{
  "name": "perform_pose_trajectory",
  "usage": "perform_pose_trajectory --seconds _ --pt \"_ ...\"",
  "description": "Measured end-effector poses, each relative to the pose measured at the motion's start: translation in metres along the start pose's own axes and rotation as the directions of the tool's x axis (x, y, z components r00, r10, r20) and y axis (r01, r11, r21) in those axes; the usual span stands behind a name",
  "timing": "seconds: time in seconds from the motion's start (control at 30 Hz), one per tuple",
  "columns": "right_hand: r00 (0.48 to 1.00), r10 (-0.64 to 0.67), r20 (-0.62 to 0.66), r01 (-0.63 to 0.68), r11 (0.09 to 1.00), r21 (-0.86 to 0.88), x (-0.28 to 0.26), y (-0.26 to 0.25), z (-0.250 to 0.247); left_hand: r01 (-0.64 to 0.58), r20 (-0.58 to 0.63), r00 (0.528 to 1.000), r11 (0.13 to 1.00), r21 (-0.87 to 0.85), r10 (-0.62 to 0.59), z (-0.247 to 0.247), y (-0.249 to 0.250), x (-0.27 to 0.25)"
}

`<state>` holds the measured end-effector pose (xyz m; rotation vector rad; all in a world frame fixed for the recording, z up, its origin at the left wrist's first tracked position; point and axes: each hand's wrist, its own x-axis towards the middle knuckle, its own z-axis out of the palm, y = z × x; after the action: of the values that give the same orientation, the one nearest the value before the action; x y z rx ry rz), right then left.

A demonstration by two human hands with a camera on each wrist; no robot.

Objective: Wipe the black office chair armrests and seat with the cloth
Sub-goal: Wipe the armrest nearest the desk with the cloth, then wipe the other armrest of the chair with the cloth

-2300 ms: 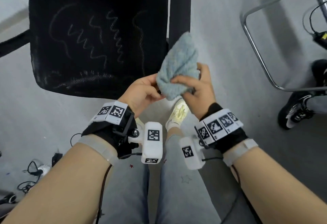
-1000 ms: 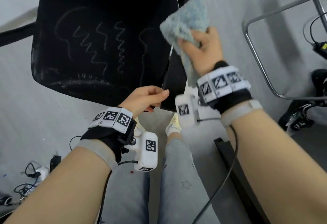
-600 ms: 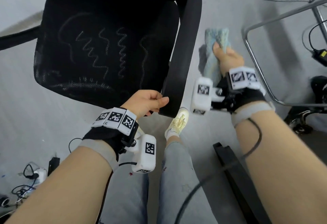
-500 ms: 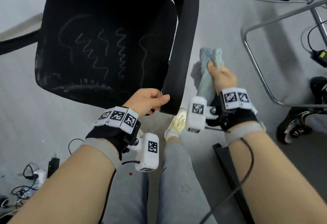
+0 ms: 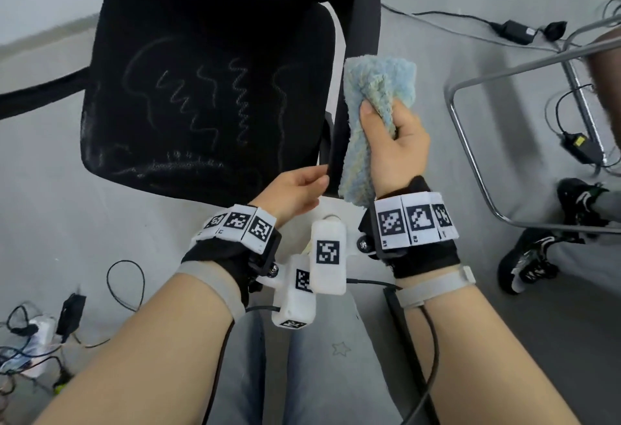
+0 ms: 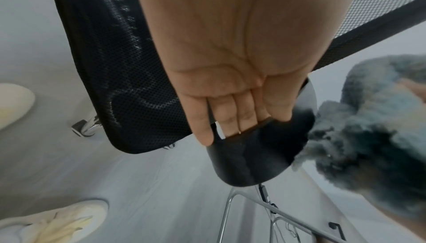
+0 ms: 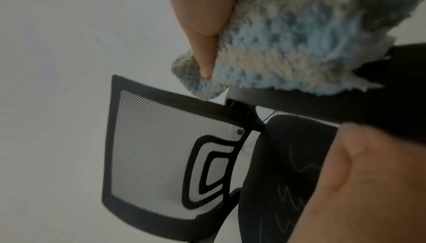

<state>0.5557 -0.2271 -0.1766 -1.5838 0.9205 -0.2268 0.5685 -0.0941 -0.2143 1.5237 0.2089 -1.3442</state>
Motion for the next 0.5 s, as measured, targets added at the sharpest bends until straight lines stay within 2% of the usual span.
perform_pose_trajectory --seconds 0.07,0.23,0.4,0.5 --pt "0.998 -0.038 0.055 0.039 0.999 -0.008 -0.005 -0.012 0.011 -0.024 0.016 1.0 1.0 0.013 0.024 -0.004 0.005 -0.008" --pt "0.992 0.0 0.126 0.007 0.999 -0.053 -0.026 -0.026 0.055 -0.115 -0.054 0.992 0.99 -0.075 0.112 -0.05 0.016 -0.029" --pt "0.99 0.002 0.14 0.01 0.996 -0.085 -0.053 -0.028 0.12 -0.229 -0.143 0.966 0.968 -0.101 0.214 -0.148 0.012 -0.06" --pt "0.991 0.028 0.133 -0.012 0.993 -0.118 -0.075 -0.028 0.173 -0.318 -0.229 0.929 0.943 -0.098 0.289 -0.218 0.012 -0.087"
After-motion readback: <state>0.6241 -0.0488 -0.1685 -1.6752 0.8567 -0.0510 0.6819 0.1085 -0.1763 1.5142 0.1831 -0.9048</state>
